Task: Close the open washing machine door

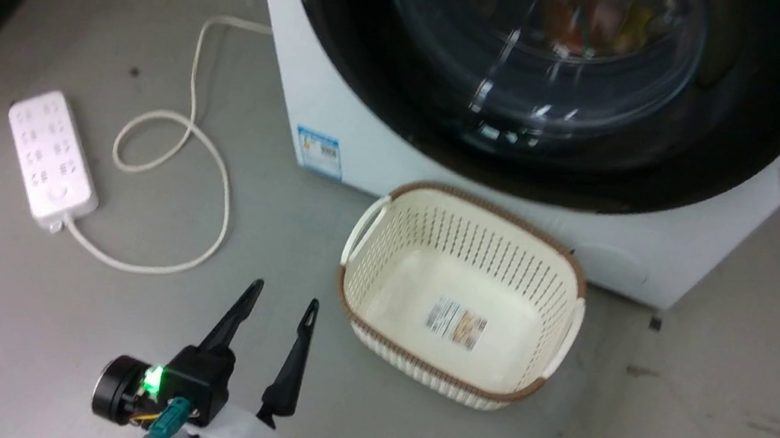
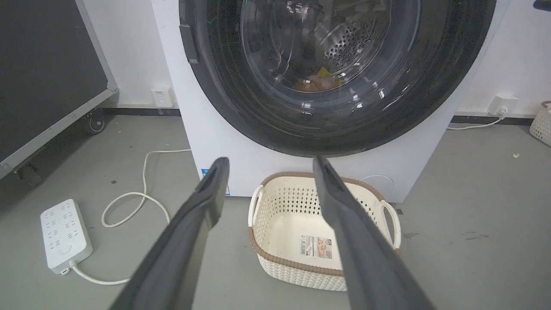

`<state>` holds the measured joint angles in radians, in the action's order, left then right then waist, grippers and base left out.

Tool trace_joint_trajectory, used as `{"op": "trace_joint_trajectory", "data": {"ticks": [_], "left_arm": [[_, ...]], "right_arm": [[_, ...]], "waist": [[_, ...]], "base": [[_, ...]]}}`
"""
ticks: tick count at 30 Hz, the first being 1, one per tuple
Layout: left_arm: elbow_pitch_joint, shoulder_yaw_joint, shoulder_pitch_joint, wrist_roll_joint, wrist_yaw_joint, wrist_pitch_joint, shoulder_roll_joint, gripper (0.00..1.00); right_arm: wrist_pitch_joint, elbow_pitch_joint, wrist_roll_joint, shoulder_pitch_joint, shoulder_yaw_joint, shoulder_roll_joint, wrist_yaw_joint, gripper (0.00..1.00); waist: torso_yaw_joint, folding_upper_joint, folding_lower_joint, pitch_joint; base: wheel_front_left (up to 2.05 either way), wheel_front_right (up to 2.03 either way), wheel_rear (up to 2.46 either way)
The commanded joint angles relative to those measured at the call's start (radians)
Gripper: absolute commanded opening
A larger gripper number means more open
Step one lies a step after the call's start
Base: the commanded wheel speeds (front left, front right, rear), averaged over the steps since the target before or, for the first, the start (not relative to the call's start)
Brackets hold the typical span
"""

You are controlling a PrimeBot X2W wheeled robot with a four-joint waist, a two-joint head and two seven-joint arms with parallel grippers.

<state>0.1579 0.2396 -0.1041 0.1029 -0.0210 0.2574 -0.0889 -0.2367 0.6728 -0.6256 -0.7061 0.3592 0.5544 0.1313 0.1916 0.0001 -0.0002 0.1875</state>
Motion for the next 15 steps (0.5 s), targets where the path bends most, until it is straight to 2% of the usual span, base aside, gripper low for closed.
{"op": "trace_joint_trajectory", "data": {"ticks": [1,5,10,15], "left_arm": [[0.005,-0.007,0.014,0.006,-0.004,0.004,-0.005,1.00],[0.020,-0.027,0.047,0.017,-0.009,0.004,-0.016,1.00],[0.017,-0.052,0.069,0.025,-0.006,0.004,-0.023,1.00],[0.011,-0.056,0.094,0.020,-0.006,0.004,-0.025,1.00]], "right_arm": [[-0.011,-0.014,0.032,0.038,-0.008,-0.006,-0.001,1.00],[-0.022,-0.101,0.126,0.167,-0.097,-0.053,-0.001,1.00],[-0.025,-0.287,0.249,0.361,-0.216,-0.140,-0.001,1.00],[-0.024,-0.446,0.347,0.531,-0.318,-0.264,-0.001,1.00]], "waist": [[-0.040,-0.0001,0.0002,-0.087],[-0.071,-0.0001,0.0002,-0.149],[-0.102,-0.0001,0.0002,-0.185],[-0.118,-0.0001,0.0002,-0.205]], "base": [[0.00,0.00,0.00],[0.00,0.00,0.00],[0.00,0.00,0.00],[0.00,0.00,0.00]]}}
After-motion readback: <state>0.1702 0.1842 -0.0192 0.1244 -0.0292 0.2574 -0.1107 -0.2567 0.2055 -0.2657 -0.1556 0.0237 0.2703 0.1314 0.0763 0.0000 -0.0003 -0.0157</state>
